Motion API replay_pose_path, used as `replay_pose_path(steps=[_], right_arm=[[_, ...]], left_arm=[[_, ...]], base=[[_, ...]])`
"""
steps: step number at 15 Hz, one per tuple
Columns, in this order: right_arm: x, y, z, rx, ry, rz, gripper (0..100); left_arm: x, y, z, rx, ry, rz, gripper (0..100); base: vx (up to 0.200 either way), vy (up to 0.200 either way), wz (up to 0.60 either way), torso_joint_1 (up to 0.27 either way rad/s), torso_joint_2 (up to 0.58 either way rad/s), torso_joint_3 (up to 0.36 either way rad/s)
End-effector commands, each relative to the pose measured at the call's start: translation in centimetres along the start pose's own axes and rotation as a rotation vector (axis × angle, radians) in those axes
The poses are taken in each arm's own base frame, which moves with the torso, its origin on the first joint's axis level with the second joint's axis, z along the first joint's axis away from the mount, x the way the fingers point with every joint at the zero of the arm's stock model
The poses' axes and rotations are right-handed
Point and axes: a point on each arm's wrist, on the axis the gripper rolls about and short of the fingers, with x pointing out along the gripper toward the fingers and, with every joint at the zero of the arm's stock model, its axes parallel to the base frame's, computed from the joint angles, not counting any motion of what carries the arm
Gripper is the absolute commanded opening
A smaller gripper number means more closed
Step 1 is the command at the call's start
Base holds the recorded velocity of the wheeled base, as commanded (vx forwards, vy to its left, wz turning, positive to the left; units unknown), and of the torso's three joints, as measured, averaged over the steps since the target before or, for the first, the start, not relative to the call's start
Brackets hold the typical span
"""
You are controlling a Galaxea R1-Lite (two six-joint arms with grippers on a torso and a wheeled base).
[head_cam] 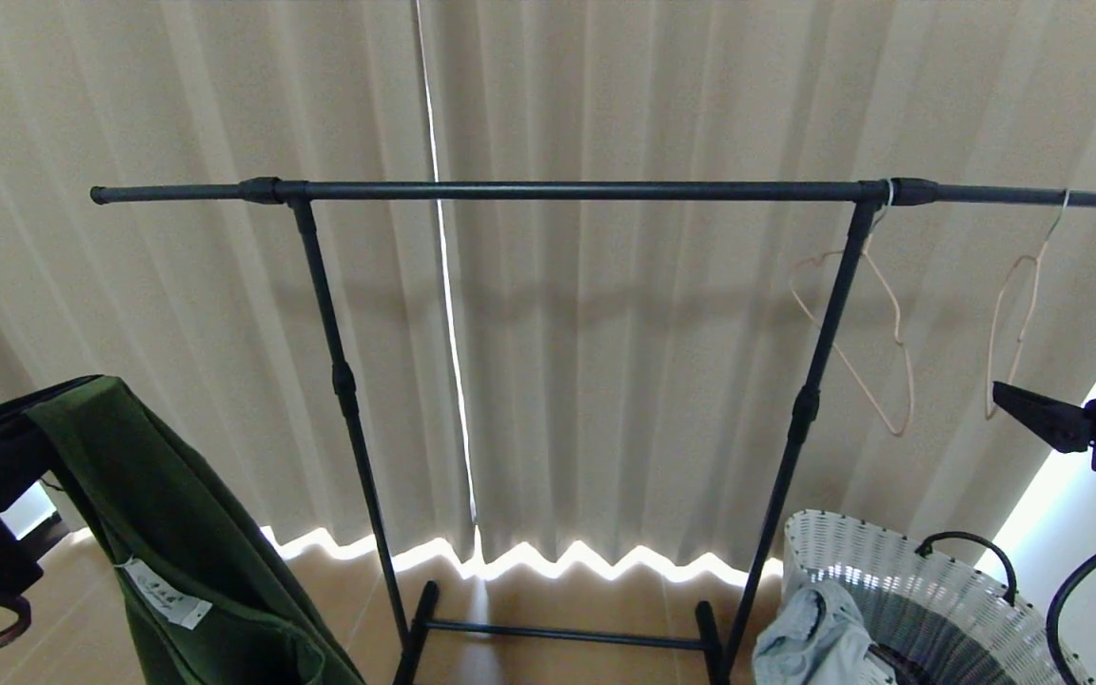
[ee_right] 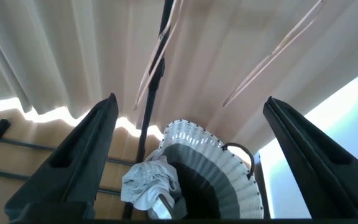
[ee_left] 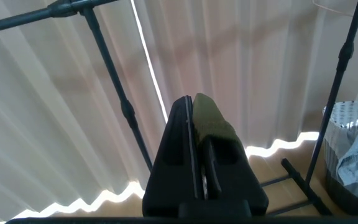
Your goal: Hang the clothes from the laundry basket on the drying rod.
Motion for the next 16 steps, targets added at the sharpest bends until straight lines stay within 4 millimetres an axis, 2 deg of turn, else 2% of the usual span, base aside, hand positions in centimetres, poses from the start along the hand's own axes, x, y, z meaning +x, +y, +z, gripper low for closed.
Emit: replay_pose_path(steps=[1,6,16], right_arm=[[0.19,0.01,-0.06,0.0,0.006,0.001,100],[0.12,0.06,-0.19,0.001,0.007,0.003,100],[-0.03,0.08,-0.31,0.001,0.009,0.002,100]], left_arm=[[0.1,-0.01,-0.07,-0.001,0.005,-0.001,0],[0.09,-0.04,-0.21,-0.001,0.011,-0.002,0],[0.06,-0.04,-0.24,0.0,0.011,-0.002,0]], base=[[0.0,0.0,0.0,0.0,0.0,0.0],[0.0,0.0,0.0,0.0,0.0,0.0],[0.0,-0.2,0.0,0.003,0.0,0.0]])
